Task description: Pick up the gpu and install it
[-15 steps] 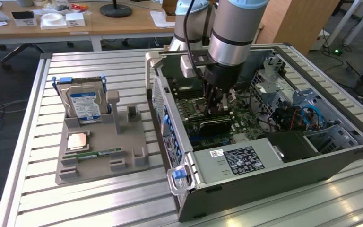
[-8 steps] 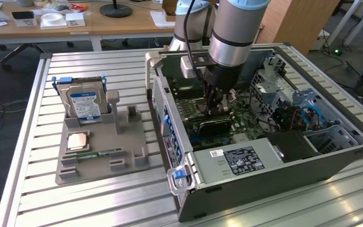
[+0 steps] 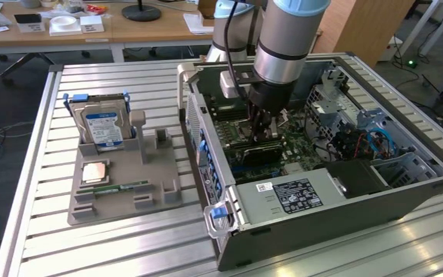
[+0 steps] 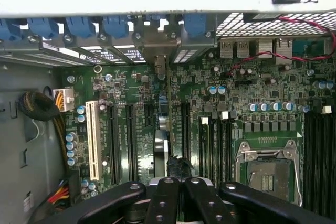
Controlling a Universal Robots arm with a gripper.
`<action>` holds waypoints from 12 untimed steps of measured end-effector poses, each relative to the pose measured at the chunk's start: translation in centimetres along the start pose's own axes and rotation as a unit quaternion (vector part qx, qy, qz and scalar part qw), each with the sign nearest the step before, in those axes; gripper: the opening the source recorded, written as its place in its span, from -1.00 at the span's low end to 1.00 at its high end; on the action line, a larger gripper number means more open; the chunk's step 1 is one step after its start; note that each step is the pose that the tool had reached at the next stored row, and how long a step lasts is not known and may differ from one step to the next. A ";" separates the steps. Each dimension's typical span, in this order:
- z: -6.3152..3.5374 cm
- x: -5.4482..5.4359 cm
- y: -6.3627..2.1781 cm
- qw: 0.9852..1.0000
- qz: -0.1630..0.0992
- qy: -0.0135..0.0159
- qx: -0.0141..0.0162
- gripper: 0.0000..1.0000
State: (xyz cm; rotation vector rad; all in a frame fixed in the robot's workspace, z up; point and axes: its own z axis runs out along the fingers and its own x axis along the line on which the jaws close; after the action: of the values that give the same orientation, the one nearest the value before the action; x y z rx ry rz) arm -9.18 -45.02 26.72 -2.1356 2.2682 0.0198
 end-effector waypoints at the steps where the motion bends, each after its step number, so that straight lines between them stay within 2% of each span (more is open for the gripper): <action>1: 0.06 0.0 0.00 1.000 0.000 0.000 0.000 -0.79; 12: 0.09 0.0 -0.21 1.000 0.000 0.000 0.000 -0.79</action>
State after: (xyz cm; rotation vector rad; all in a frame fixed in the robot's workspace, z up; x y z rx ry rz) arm -8.98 -45.07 26.63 -2.1358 2.2685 0.0198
